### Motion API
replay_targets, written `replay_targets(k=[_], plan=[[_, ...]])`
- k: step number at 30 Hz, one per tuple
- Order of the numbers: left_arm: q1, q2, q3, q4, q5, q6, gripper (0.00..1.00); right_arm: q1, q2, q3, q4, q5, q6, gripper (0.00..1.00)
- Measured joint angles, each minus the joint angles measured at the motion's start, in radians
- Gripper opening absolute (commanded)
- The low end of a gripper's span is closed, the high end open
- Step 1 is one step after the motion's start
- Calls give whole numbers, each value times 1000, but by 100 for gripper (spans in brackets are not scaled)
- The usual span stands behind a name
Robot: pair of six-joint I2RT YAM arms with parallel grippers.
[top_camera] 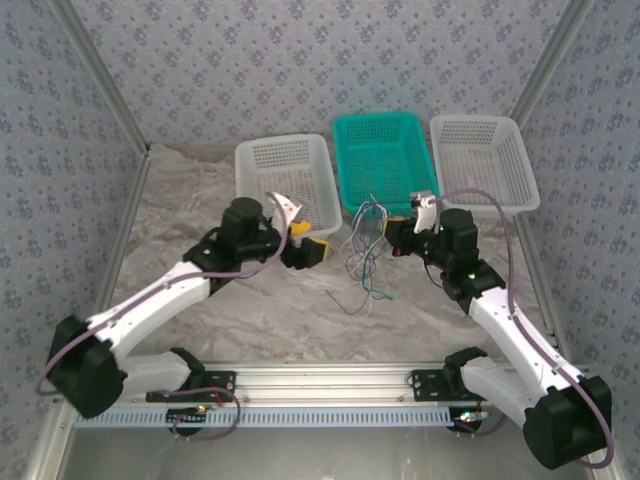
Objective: Untangle the cables
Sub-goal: Untie the cable.
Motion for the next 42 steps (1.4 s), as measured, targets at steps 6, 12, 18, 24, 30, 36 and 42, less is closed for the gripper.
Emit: replay_targets(k=[6, 12, 18, 24, 30, 36, 42], plan=[[-56, 202, 48, 119, -2, -60, 61, 8, 26, 23, -27, -3, 4, 0], [-58, 285, 56, 174, -7, -87, 35, 14, 32, 29, -35, -7, 15, 0], [-58, 330, 80, 203, 61, -90, 5, 16, 39, 44, -51, 10, 21, 0], [-52, 322, 75, 204, 71, -81, 0, 11, 39, 51, -89, 80, 33, 0], [-5, 212, 32, 198, 55, -86, 0, -39, 29, 51, -187, 202, 56, 0], [43, 1, -18, 138, 17, -83, 0, -203, -77, -29, -225, 235, 159, 0], [139, -158, -32, 19, -58, -64, 0, -373, -106, -115, -259, 337, 270, 0]])
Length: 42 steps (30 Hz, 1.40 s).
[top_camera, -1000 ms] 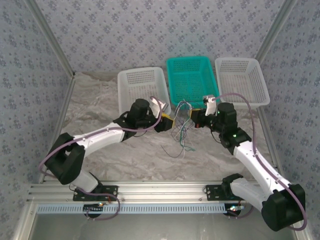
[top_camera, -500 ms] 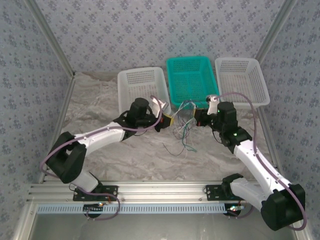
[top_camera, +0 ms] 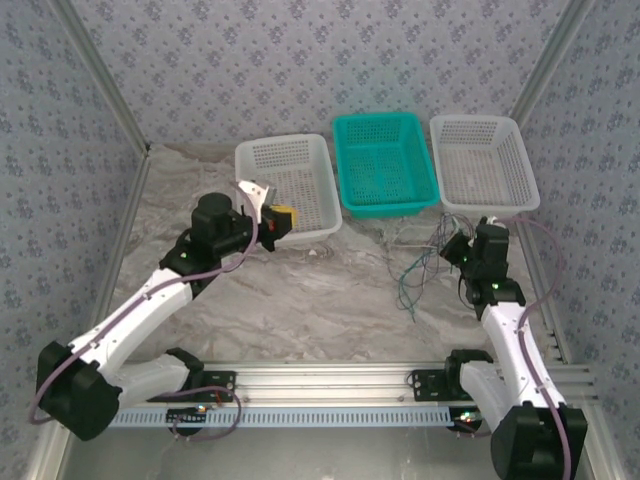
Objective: Untangle the cables
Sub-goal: Untie the cable.
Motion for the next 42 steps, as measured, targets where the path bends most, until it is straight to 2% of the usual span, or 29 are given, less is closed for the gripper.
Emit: replay_targets(k=[3, 5, 9, 12, 17, 24, 26, 29, 30, 37, 42], plan=[[1, -2, 0, -27, 10, 4, 0, -14, 1, -19, 13, -20, 29, 0], [0, 17, -1, -23, 54, 4, 2, -19, 1, -35, 50, -74, 37, 0], [-50, 123, 1, 20, 126, 6, 33, -8, 22, -43, 150, -238, 35, 0], [-113, 214, 13, 29, 133, 10, 45, 12, 30, -28, 166, -336, 3, 0], [-146, 315, 57, 69, 132, 24, 48, 82, 28, 63, 145, -456, -99, 0], [-144, 475, 154, 192, 208, 11, 52, 212, 33, 170, 121, -509, -207, 0], [-144, 531, 173, 230, 216, -6, 40, 233, 45, 174, 121, -515, -220, 0], [-144, 577, 180, 251, 226, -26, 5, 250, 66, 175, 113, -515, -228, 0], [-144, 583, 180, 253, 229, -29, 0, 252, 70, 175, 108, -514, -228, 0], [-143, 570, 173, 257, 224, -31, 0, 250, 73, 175, 78, -396, -227, 0], [-116, 439, 95, 259, 203, -41, 0, 183, 73, 173, 13, -281, -191, 0]])
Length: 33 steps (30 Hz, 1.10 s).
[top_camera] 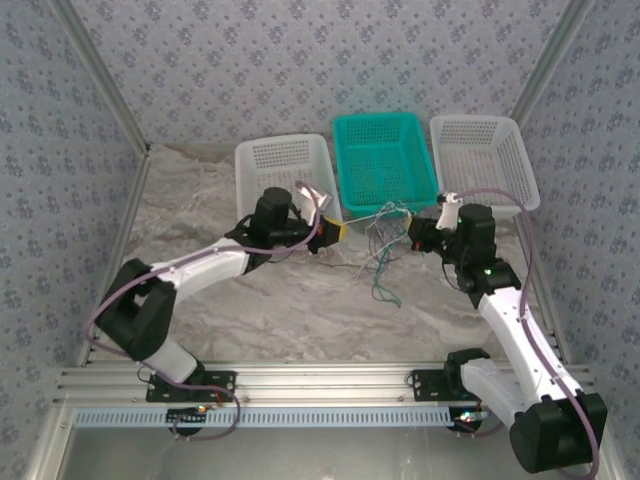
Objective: Untangle the cables
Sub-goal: Untie the cable.
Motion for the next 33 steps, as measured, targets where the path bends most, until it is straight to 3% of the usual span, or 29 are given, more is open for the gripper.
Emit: replay_targets(k=[4, 7, 11, 16, 20, 26, 31, 33], plan=[[19, -158, -51, -27, -21, -19, 0, -72, -2, -25, -56, 18, 47, 0], [105, -298, -77, -131, -95, -19, 0, -208, -5, -74, -65, 124, 97, 0], [185, -431, -76, -246, -178, -19, 0, -272, -5, -142, -91, 195, 145, 0], [208, -477, -72, -293, -144, -11, 1, -290, -5, -198, -16, 92, 167, 0], [151, -398, -69, -274, -89, 0, 26, -267, -5, -206, 78, -73, 163, 0], [83, -280, -67, -247, -37, 40, 43, -146, -19, -96, 81, -247, 54, 0], [57, -183, -15, -223, 29, 95, 57, -31, -24, 23, 71, -291, -24, 0], [42, -134, 16, -208, 61, 113, 69, 5, -16, 45, 71, -299, -39, 0]])
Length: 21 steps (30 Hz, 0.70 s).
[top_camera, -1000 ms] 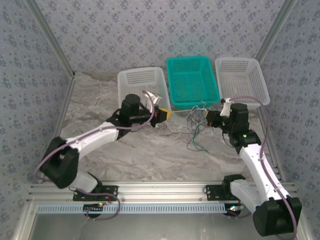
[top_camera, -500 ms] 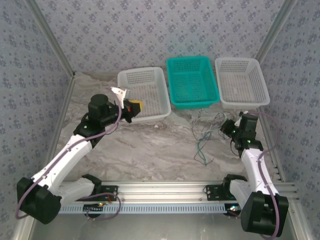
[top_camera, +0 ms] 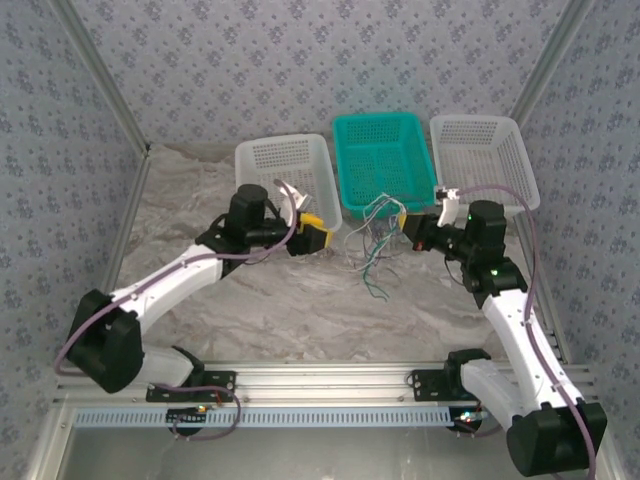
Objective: Untangle the cables
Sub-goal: Untie the cable.
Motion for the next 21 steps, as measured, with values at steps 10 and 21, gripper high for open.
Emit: replay_targets(k=[10, 21], plan=[[-67, 198, 88, 93, 87, -10, 62, 67, 69, 20, -8, -2, -23, 0], [-71, 232, 84, 117, 67, -14, 18, 70, 69, 21, -8, 17, -23, 0]])
